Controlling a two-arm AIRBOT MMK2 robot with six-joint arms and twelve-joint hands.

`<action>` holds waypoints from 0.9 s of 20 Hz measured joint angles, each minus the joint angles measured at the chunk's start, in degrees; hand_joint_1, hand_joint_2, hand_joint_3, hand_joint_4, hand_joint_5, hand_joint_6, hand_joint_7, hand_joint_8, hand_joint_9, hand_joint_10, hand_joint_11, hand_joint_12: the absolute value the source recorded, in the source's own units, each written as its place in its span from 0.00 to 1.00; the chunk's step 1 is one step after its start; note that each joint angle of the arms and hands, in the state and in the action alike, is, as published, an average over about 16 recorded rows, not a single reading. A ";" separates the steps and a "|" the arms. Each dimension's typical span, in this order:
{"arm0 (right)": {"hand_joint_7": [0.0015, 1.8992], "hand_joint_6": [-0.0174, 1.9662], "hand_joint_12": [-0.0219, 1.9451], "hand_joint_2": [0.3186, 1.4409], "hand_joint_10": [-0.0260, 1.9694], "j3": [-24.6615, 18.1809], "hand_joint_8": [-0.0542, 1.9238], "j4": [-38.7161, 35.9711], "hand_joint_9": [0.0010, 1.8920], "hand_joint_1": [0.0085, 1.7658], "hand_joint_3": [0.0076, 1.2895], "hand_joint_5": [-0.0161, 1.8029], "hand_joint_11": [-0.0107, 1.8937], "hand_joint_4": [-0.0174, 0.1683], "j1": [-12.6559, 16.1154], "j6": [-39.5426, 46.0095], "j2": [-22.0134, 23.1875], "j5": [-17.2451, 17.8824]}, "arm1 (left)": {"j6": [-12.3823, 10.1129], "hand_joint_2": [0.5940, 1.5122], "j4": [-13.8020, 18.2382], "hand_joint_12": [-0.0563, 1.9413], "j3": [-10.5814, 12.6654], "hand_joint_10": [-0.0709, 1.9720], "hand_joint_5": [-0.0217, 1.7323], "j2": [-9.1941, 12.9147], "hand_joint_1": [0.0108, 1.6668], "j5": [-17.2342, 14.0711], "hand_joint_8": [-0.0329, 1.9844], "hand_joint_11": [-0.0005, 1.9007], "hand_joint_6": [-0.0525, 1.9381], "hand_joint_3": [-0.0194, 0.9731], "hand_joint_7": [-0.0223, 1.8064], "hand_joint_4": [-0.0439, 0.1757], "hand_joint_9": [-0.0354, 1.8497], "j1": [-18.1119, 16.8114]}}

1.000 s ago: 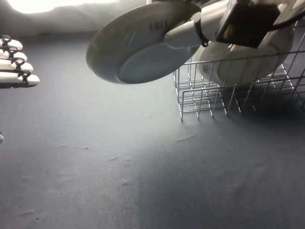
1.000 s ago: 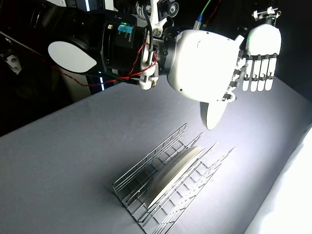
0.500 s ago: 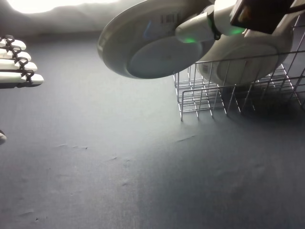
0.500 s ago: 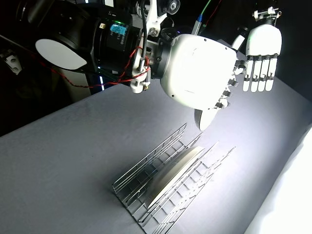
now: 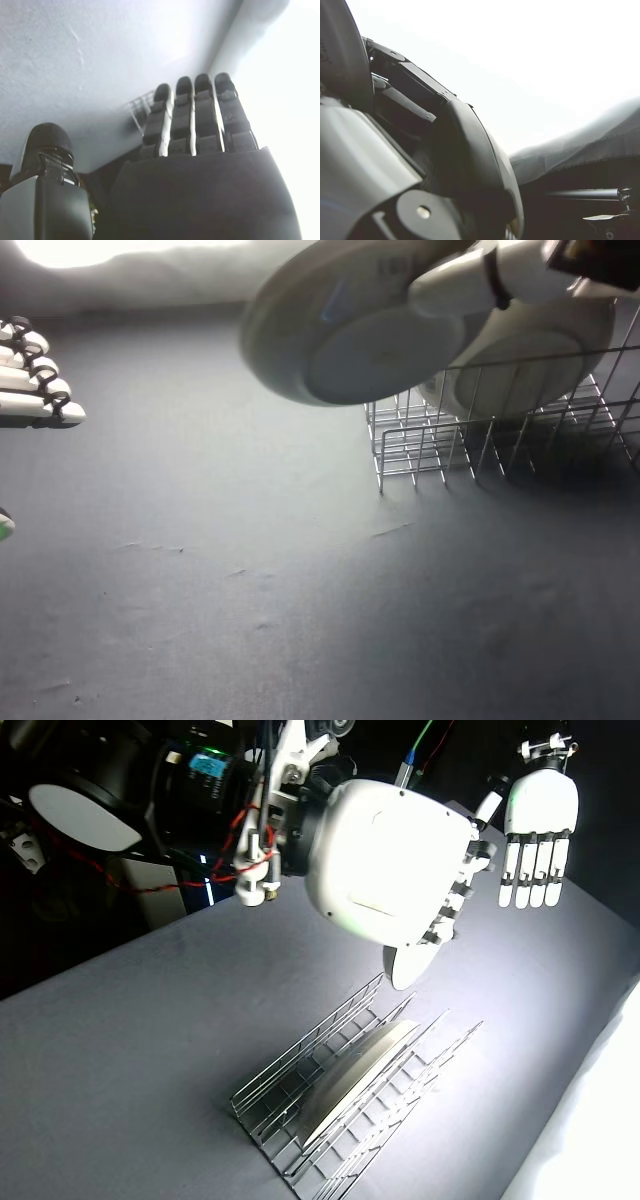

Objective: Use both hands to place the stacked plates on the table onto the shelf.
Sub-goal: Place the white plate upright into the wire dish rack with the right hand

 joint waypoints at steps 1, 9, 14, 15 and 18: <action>0.58 0.42 0.65 0.60 0.50 -0.13 0.40 0.05 0.54 0.80 0.01 0.54 0.45 0.05 -0.10 0.00 0.54 -0.02 | 0.00 0.58 0.01 0.11 0.00 0.04 0.09 -0.02 0.01 -0.02 0.02 0.02 0.04 0.04 0.10 0.24 0.09 -0.02; 0.58 0.43 0.64 0.60 0.49 -0.65 0.39 0.62 0.54 0.80 0.00 0.54 0.45 0.05 -1.28 0.04 4.58 0.01 | -0.01 0.58 0.05 0.10 -0.01 0.04 0.08 -0.13 0.01 -0.12 0.02 0.01 0.04 0.04 0.09 0.24 0.08 -0.05; 0.59 0.46 0.60 0.60 0.48 -1.15 0.36 0.88 0.54 0.80 0.01 0.54 0.46 0.05 -1.47 -0.12 6.05 -0.11 | -0.02 0.58 0.07 0.05 -0.01 0.04 0.07 -0.18 0.01 -0.15 0.02 0.01 0.04 0.04 0.07 0.24 0.06 -0.07; 0.59 0.47 0.59 0.61 0.47 -1.27 0.36 0.92 0.54 0.80 0.01 0.54 0.46 0.05 -1.42 -0.20 6.24 -0.16 | -0.02 0.58 0.07 0.05 -0.01 0.04 0.07 -0.18 0.01 -0.16 0.02 0.01 0.04 0.04 0.07 0.24 0.06 -0.08; 0.58 0.47 0.58 0.61 0.47 -1.60 0.36 0.98 0.54 0.80 0.01 0.54 0.46 0.05 -1.15 -0.49 6.65 -0.39 | -0.02 0.58 0.08 0.04 -0.02 0.04 0.06 -0.16 0.01 -0.17 0.02 0.02 0.04 0.04 0.07 0.24 0.06 -0.09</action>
